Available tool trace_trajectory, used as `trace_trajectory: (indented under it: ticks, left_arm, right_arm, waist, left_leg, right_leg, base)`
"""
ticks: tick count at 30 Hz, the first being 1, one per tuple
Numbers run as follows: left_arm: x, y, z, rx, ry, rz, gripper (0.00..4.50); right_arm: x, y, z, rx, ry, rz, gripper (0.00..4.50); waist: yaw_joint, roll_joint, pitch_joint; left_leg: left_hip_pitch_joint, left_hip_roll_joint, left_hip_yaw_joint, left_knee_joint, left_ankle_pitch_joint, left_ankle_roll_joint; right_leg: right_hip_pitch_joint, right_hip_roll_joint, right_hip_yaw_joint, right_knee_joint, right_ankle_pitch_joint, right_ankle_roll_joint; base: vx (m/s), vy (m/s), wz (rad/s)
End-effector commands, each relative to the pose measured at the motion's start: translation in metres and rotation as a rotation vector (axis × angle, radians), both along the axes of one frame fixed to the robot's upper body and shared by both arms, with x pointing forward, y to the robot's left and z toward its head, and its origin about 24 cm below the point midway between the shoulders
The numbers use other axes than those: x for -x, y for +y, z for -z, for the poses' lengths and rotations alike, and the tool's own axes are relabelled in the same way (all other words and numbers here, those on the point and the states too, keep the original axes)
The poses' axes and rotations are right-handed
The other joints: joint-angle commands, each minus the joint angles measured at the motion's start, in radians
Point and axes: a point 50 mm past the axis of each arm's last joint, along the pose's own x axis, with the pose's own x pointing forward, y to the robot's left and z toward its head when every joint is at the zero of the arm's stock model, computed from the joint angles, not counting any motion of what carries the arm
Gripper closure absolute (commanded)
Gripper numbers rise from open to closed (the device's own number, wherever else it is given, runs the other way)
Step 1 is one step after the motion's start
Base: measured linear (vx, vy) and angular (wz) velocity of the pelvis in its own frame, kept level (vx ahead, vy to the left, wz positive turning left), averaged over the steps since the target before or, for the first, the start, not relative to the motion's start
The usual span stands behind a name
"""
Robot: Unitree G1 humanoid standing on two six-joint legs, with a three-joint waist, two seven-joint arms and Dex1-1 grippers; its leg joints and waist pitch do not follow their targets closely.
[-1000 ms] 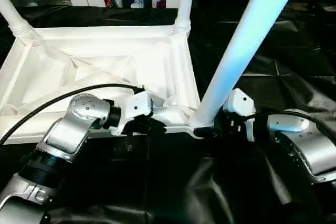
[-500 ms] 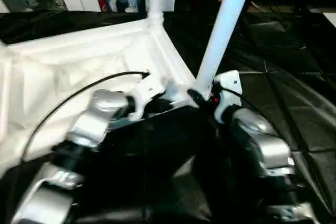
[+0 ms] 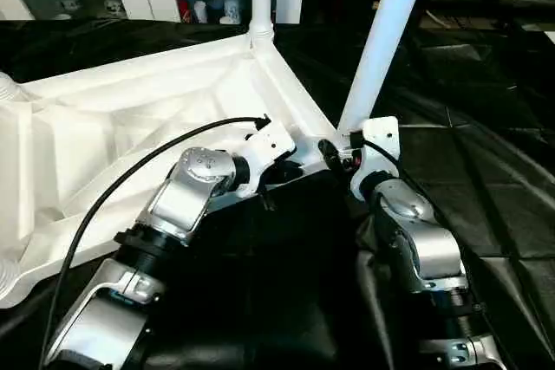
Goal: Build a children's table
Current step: Rotate leg to tighten
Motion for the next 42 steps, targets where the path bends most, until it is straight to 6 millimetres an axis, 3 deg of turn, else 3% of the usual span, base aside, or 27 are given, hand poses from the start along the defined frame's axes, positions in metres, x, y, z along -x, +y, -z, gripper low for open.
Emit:
trace_trajectory:
  ticks: [1, 2, 3, 5, 8, 11, 13, 14, 17, 23, 26, 34, 42]
  left_arm:
    - [0.009, 0.001, 0.024, -0.074, 0.08, 0.023, 4.5]
    - [0.009, 0.001, 0.024, -0.074, 0.08, 0.023, 4.5]
    - [0.01, 0.008, 0.022, -0.078, 0.076, 0.029, 4.5]
    - [0.012, 0.015, 0.021, -0.081, 0.073, 0.046, 4.5]
    - [0.015, 0.025, 0.019, -0.095, 0.079, 0.085, 4.5]
    - [0.018, 0.03, 0.017, -0.101, 0.081, 0.118, 4.5]
    - [0.028, 0.037, 0.015, -0.107, 0.091, 0.232, 4.5]
    - [0.032, 0.039, 0.014, -0.104, 0.107, 0.269, 4.5]
    - [0.041, 0.046, 0.012, -0.101, 0.13, 0.354, 4.5]
    - [0.045, 0.056, 0.01, -0.126, 0.128, 0.365, 4.5]
    - [0.045, 0.057, 0.01, -0.128, 0.128, 0.367, 4.5]
    - [0.047, 0.057, 0.009, -0.12, 0.131, 0.383, 4.5]
    - [0.048, 0.056, 0.01, -0.119, 0.133, 0.389, 4.5]
  right_arm:
    - [0.005, 0.013, -0.002, 0.025, -0.001, -0.135, 0.66]
    - [0.005, 0.013, -0.002, 0.025, -0.001, -0.135, 0.58]
    - [0.006, 0.001, -0.007, 0.064, -0.015, -0.196, 0.58]
    - [0.008, -0.012, -0.013, 0.092, -0.024, -0.269, 0.58]
    - [0.013, -0.029, -0.025, 0.136, -0.047, -0.415, 0.58]
    - [0.018, -0.035, -0.029, 0.17, -0.06, -0.507, 0.58]
    - [0.028, -0.044, -0.033, 0.222, -0.049, -0.654, 0.58]
    - [0.031, -0.046, -0.033, 0.236, -0.039, -0.692, 0.58]
    - [0.039, -0.051, -0.032, 0.288, 0.002, -0.806, 0.58]
    - [0.043, -0.056, -0.03, 0.358, 0.042, -0.899, 0.58]
    - [0.042, -0.054, -0.031, 0.341, 0.036, -0.907, 0.58]
    - [0.043, -0.049, -0.028, 0.308, 0.039, -0.947, 0.58]
    - [0.046, -0.046, -0.025, 0.283, 0.027, -0.967, 1.24]
  waist:
    - [-0.002, 0.003, -0.059]
    - [-0.002, 0.004, -0.06]
    - [-0.002, 0.006, -0.058]
    - [-0.001, 0.002, -0.06]
    - [0.0, 0.003, -0.065]
    - [0.0, 0.006, -0.076]
    - [0.003, 0.005, -0.08]
    - [0.004, 0.006, -0.079]
    - [0.005, 0.009, -0.073]
    - [0.005, 0.009, -0.067]
    - [0.005, 0.008, -0.07]
    - [0.004, 0.006, -0.075]
    - [0.005, 0.006, -0.079]
  left_leg:
    - [0.01, 0.065, -0.036, -0.071, -0.237, 0.03]
    - [0.01, 0.066, -0.036, -0.071, -0.233, 0.03]
    - [0.012, 0.066, -0.034, -0.07, -0.238, 0.031]
    - [0.009, 0.066, -0.034, -0.067, -0.221, 0.04]
    - [0.001, 0.065, -0.031, -0.059, -0.167, 0.078]
    - [-0.004, 0.066, -0.025, -0.045, -0.06, 0.125]
    - [-0.007, 0.067, -0.023, -0.038, -0.004, 0.156]
    - [-0.006, 0.067, -0.021, -0.037, -0.005, 0.164]
    - [-0.003, 0.071, -0.022, -0.041, -0.049, 0.154]
    - [0.006, 0.078, -0.021, -0.046, -0.117, 0.113]
    - [0.005, 0.075, -0.021, -0.045, -0.107, 0.106]
    - [0.001, 0.073, -0.02, -0.04, -0.066, 0.129]
    - [0.002, 0.072, -0.019, -0.037, -0.061, 0.133]
  right_leg:
    - [0.032, -0.091, 0.052, -0.075, -0.347, -0.147]
    - [0.032, -0.091, 0.052, -0.074, -0.339, -0.152]
    - [0.03, -0.09, 0.052, -0.075, -0.342, -0.159]
    - [0.04, -0.089, 0.052, -0.071, -0.312, -0.165]
    - [0.047, -0.09, 0.052, -0.061, -0.217, -0.195]
    - [0.051, -0.085, 0.051, -0.04, -0.028, -0.247]
    - [0.056, -0.081, 0.051, -0.024, 0.109, -0.281]
    - [0.054, -0.08, 0.05, -0.024, 0.121, -0.287]
    - [0.053, -0.08, 0.048, -0.031, 0.059, -0.296]
    - [0.046, -0.084, 0.049, -0.043, -0.095, -0.291]
    - [0.047, -0.084, 0.05, -0.042, -0.094, -0.286]
    - [0.05, -0.081, 0.049, -0.033, -0.034, -0.293]
    - [0.051, -0.081, 0.049, -0.031, -0.024, -0.301]
  base:
    - [0.0, 0.0, 0.0]
    - [0.0, 0.0, 0.0]
    - [0.0, 0.0, 0.0]
    - [0.0, 0.0, 0.0]
    - [0.0, 0.0, 0.0]
    - [0.034, -0.013, 0.0]
    - [0.0, 0.0, 0.0]
    - [0.0, 0.0, 0.0]
    - [0.0, 0.0, 0.0]
    - [0.0, 0.0, 0.0]
    - [0.0, 0.0, 0.0]
    - [0.0, 0.0, 0.0]
    - [0.0, 0.0, 0.0]
